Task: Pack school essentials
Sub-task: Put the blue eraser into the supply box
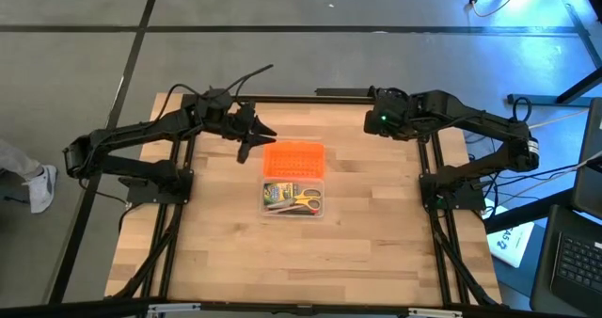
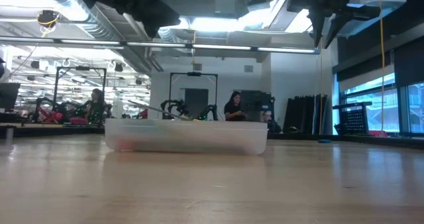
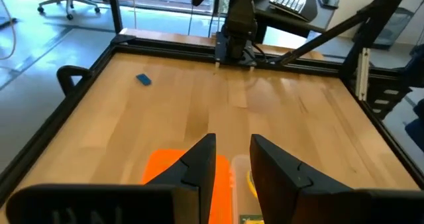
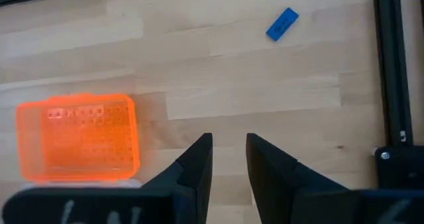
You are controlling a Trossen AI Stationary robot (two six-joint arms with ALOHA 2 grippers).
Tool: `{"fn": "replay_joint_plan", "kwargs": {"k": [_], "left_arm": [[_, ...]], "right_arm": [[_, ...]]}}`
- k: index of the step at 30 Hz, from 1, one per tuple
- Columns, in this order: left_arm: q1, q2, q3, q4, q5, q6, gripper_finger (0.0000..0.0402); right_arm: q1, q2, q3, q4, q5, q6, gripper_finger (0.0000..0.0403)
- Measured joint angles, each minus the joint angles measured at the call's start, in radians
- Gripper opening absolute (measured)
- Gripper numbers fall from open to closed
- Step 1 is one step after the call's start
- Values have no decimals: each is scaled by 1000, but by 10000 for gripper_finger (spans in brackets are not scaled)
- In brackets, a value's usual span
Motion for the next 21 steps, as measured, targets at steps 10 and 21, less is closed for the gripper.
{"fn": "replay_joint_plan", "kwargs": {"k": [10, 21], "left_arm": [[0, 0, 0, -2, -36, -1, 86], [0, 0, 0, -2, -36, 4, 86]], "right_arm": [[-3, 33, 0, -10, -3, -73, 94], [-31, 83, 0, 32, -10, -71, 95]]}}
